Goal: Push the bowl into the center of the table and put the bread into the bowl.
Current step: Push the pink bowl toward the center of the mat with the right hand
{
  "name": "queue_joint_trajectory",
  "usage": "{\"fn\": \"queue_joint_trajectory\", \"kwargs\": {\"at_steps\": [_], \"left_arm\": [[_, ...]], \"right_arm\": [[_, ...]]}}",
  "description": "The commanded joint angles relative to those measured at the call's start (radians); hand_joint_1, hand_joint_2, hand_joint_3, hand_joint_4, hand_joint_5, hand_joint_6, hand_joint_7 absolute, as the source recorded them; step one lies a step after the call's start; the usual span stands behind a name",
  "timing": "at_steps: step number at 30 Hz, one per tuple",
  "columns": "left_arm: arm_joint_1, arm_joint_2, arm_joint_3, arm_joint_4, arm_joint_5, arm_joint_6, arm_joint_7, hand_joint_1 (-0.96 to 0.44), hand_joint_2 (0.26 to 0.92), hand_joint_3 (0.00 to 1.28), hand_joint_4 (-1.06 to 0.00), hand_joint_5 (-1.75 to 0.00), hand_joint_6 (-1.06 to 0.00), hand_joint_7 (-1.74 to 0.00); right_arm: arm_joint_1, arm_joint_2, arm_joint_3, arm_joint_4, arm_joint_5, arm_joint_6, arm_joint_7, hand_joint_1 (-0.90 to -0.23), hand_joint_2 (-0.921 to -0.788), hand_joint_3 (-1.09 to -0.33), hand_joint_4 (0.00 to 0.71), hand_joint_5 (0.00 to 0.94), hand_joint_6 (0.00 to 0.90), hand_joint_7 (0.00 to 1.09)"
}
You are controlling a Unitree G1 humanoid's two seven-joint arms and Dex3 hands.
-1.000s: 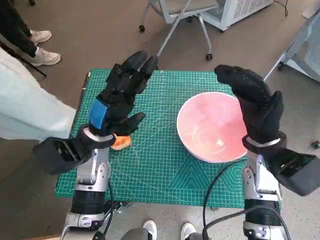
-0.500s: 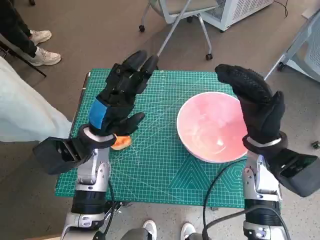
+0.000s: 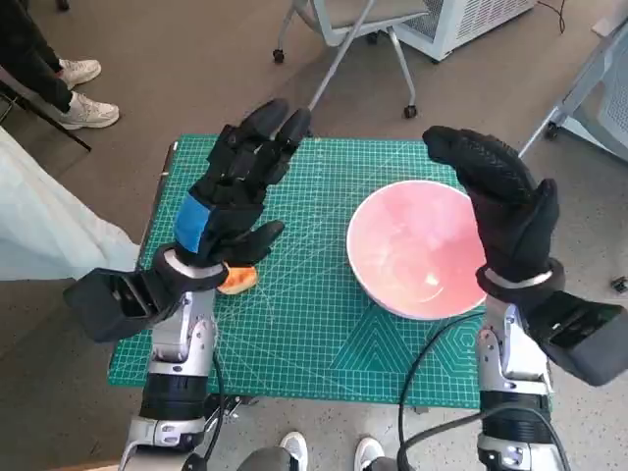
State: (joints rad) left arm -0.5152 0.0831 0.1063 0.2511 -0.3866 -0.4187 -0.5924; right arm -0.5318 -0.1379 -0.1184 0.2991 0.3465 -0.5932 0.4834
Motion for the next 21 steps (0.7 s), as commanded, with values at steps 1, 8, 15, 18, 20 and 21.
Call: {"fn": "queue_joint_trajectory", "kwargs": {"at_steps": [1, 8, 15, 18, 20, 21], "left_arm": [[-0.019, 0.006, -0.006, -0.014, 0.0, 0.009, -0.001, -0.61, 0.921, 0.38, -0.12, 0.0, 0.0, -0.49], [-0.02, 0.007, -0.005, -0.009, -0.001, 0.009, -0.001, -0.61, 0.921, 0.38, -0.12, 0.0, 0.0, -0.5], [-0.016, 0.005, -0.003, -0.009, -0.006, 0.008, -0.002, -0.61, 0.921, 0.38, -0.12, -0.01, 0.0, -0.52], [-0.016, 0.005, -0.002, -0.005, -0.007, 0.007, -0.003, -0.62, 0.921, 0.38, -0.12, -0.01, 0.0, -0.53], [-0.016, 0.006, 0.0, -0.003, -0.008, 0.007, -0.004, -0.62, 0.921, 0.38, -0.12, -0.01, 0.0, -0.53], [-0.016, 0.006, 0.0, -0.002, -0.007, 0.005, -0.003, -0.62, 0.921, 0.38, -0.12, -0.01, 0.0, -0.53]], "right_arm": [[0.009, -0.008, -0.008, 0.009, -0.003, 0.007, 0.003, -0.655, -0.921, -0.742, 0.183, 0.001, 0.026, 0.57], [-0.009, -0.043, -0.057, 0.095, 0.027, -0.025, 0.033, -0.655, -0.921, -0.733, 0.191, 0.002, 0.058, 0.52], [-0.06, -0.082, -0.144, 0.328, -0.003, -0.149, 0.005, -0.65, -0.921, -0.755, 0.207, 0.002, 0.137, 0.39], [-0.085, -0.101, -0.17, 0.443, -0.083, -0.221, -0.092, -0.643, -0.921, -0.79, 0.203, 0.001, 0.15, 0.36], [-0.102, -0.123, -0.178, 0.529, -0.159, -0.26, -0.188, -0.644, -0.921, -0.807, 0.193, 0.0, 0.148, 0.34], [-0.111, -0.138, -0.175, 0.576, -0.202, -0.271, -0.245, -0.644, -0.921, -0.811, 0.19, 0.0, 0.147, 0.34]]}}
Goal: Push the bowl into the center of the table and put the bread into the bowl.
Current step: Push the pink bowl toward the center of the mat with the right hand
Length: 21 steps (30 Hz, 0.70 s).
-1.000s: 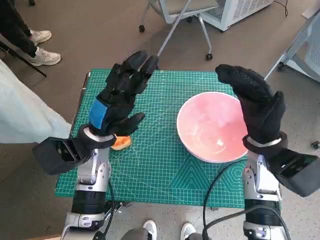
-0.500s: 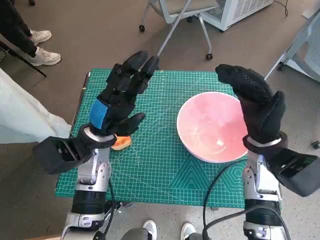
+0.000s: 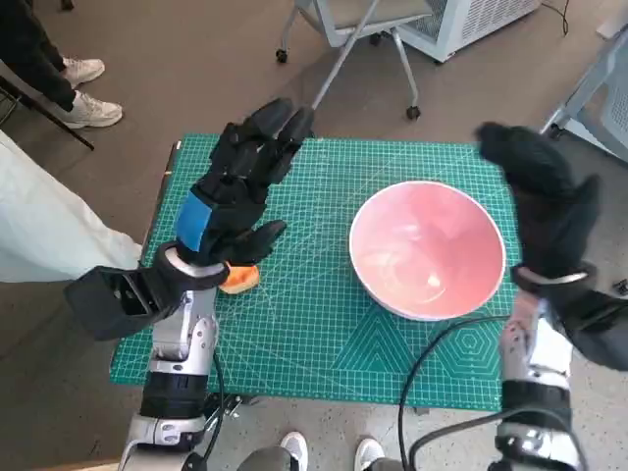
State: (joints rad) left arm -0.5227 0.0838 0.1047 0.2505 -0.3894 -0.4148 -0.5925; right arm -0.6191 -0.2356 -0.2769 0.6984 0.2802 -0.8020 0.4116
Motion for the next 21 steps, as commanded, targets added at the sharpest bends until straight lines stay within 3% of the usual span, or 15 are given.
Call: {"fn": "queue_joint_trajectory", "kwargs": {"at_steps": [1, 3, 5, 9, 11, 14, 21], "left_arm": [[-0.008, 0.006, 0.002, -0.001, -0.003, 0.001, -0.002, -0.62, 0.921, 0.38, -0.12, -0.01, 0.0, -0.53], [-0.008, 0.007, 0.003, 0.0, 0.0, -0.002, -0.001, -0.62, 0.921, 0.38, -0.13, -0.01, 0.0, -0.53], [-0.008, 0.008, 0.003, 0.001, 0.004, -0.005, 0.002, -0.62, 0.921, 0.38, -0.13, -0.01, 0.0, -0.53], [-0.01, 0.008, 0.002, 0.003, 0.011, -0.008, 0.006, -0.63, 0.921, 0.38, -0.13, -0.01, 0.0, -0.53], [-0.01, 0.008, 0.001, 0.002, 0.014, -0.009, 0.008, -0.63, 0.921, 0.38, -0.13, -0.01, 0.0, -0.53], [-0.01, 0.009, 0.0, 0.003, 0.016, -0.009, 0.009, -0.63, 0.921, 0.39, -0.13, -0.01, 0.0, -0.53], [-0.007, 0.018, 0.006, 0.001, 0.017, -0.016, 0.008, -0.62, 0.921, 0.39, -0.13, -0.01, 0.0, -0.53]], "right_arm": [[-0.031, -0.051, -0.014, 0.212, -0.166, -0.071, -0.215, -0.645, -0.921, -0.825, 0.181, 0.0, 0.144, 0.33], [-0.044, -0.075, -0.002, 0.285, -0.226, -0.071, -0.304, -0.649, -0.921, -0.847, 0.171, 0.0, 0.142, 0.31], [-0.055, -0.094, 0.009, 0.346, -0.265, -0.058, -0.372, -0.651, -0.921, -0.867, 0.168, 0.0, 0.141, 0.3], [-0.076, -0.107, 0.018, 0.439, -0.291, -0.024, -0.444, -0.646, -0.921, -0.903, 0.165, 0.0, 0.143, 0.29], [-0.087, -0.101, 0.009, 0.476, -0.274, -0.006, -0.44, -0.637, -0.921, -0.925, 0.165, 0.0, 0.144, 0.28], [-0.099, -0.083, -0.025, 0.523, -0.219, 0.035, -0.396, -0.635, -0.921, -0.941, 0.165, 0.0, 0.144, 0.27], [-0.107, -0.058, -0.069, 0.576, -0.153, 0.11, -0.338, -0.622, -0.921, -0.95, 0.16, 0.0, 0.151, 0.26]]}}
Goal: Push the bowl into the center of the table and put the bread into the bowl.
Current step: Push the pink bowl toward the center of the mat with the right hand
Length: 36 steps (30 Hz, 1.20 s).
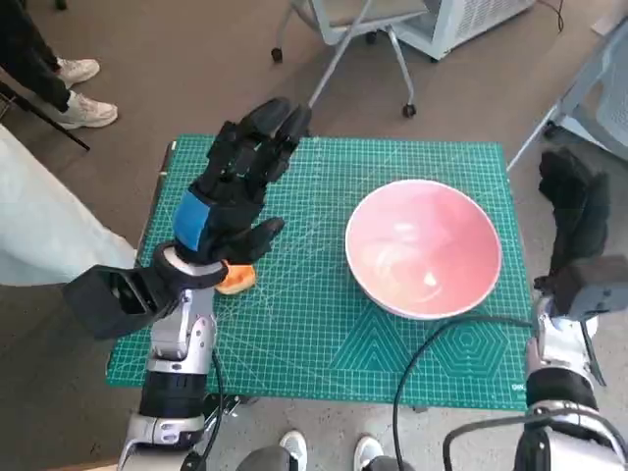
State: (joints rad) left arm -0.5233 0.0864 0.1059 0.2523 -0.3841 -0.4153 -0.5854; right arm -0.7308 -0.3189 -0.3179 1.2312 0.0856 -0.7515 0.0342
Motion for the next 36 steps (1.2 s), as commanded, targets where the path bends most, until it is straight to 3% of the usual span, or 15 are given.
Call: {"fn": "queue_joint_trajectory", "kwargs": {"at_steps": [1, 10, 21, 28, 36], "left_arm": [[-0.005, 0.017, 0.005, -0.002, 0.013, -0.017, 0.001, -0.62, 0.921, 0.39, -0.13, -0.01, 0.0, -0.53], [0.003, 0.03, 0.013, 0.002, 0.018, -0.031, -0.002, -0.64, 0.921, 0.41, -0.13, -0.01, 0.0, -0.53], [0.021, 0.041, 0.021, -0.02, 0.015, -0.022, 0.003, -0.65, 0.921, 0.42, -0.13, -0.01, 0.0, -0.52], [0.034, 0.051, 0.029, -0.027, 0.02, -0.03, 0.007, -0.65, 0.921, 0.42, -0.14, -0.01, 0.0, -0.51], [0.053, 0.066, 0.037, -0.047, 0.027, -0.034, 0.021, -0.65, 0.921, 0.42, -0.14, -0.01, 0.0, -0.5]], "right_arm": [[0.005, 0.032, -0.035, 0.046, 0.051, 0.069, 0.049, -0.616, -0.921, -0.953, 0.158, 0.0, 0.153, 0.26], [0.009, 0.074, -0.064, 0.066, 0.089, 0.135, 0.077, -0.592, -0.921, -0.949, 0.139, 0.0, 0.157, 0.24], [-0.011, 0.135, -0.083, 0.073, 0.098, 0.199, 0.084, -0.624, -0.921, -0.942, 0.119, 0.0, 0.156, 0.23], [-0.034, 0.167, -0.081, 0.08, 0.095, 0.243, 0.082, -0.596, -0.921, -0.957, 0.126, 0.004, 0.163, 0.23], [-0.057, 0.187, -0.085, 0.091, 0.096, 0.296, 0.085, -0.609, -0.921, -0.934, 0.137, 0.007, 0.189, 0.23]]}}
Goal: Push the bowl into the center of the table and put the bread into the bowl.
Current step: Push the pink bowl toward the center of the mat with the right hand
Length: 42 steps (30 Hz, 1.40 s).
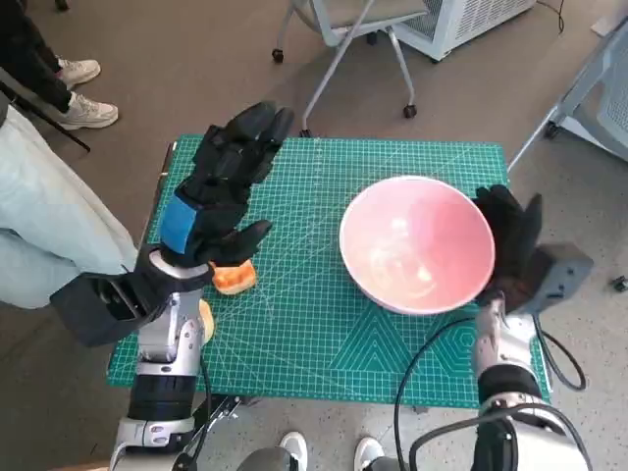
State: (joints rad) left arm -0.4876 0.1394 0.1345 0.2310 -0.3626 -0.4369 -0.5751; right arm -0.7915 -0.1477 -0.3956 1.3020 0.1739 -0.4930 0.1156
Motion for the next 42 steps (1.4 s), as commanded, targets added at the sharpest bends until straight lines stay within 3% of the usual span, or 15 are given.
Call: {"fn": "queue_joint_trajectory", "kwargs": {"at_steps": [1, 9, 18, 42], "left_arm": [[0.022, 0.016, 0.01, -0.033, 0.004, -0.01, 0.011, -0.65, 0.921, 0.42, -0.14, -0.01, 0.0, -0.5], [0.06, 0.023, 0.017, -0.079, -0.017, 0.01, 0.021, -0.65, 0.921, 0.41, -0.14, -0.01, 0.0, -0.49], [0.09, 0.026, 0.022, -0.111, -0.002, 0.011, 0.047, -0.64, 0.921, 0.41, -0.13, -0.01, 0.0, -0.47], [0.123, 0.021, 0.025, -0.115, 0.02, -0.022, 0.093, -0.64, 0.921, 0.4, -0.14, -0.01, 0.0, -0.44]], "right_arm": [[-0.001, 0.021, -0.008, 0.02, 0.009, 0.043, 0.006, -0.609, -0.921, -0.928, 0.141, 0.009, 0.193, 0.23], [-0.032, 0.048, -0.018, 0.023, 0.016, 0.074, 0.028, -0.602, -0.921, -0.905, 0.142, 0.005, 0.205, 0.23], [-0.06, 0.077, -0.004, 0.027, -0.002, 0.079, 0.031, -0.603, -0.921, -0.903, 0.142, 0.003, 0.219, 0.22], [-0.093, 0.124, 0.015, 0.033, -0.027, 0.113, 0.044, -0.581, -0.921, -0.928, 0.123, 0.002, 0.22, 0.18]]}}
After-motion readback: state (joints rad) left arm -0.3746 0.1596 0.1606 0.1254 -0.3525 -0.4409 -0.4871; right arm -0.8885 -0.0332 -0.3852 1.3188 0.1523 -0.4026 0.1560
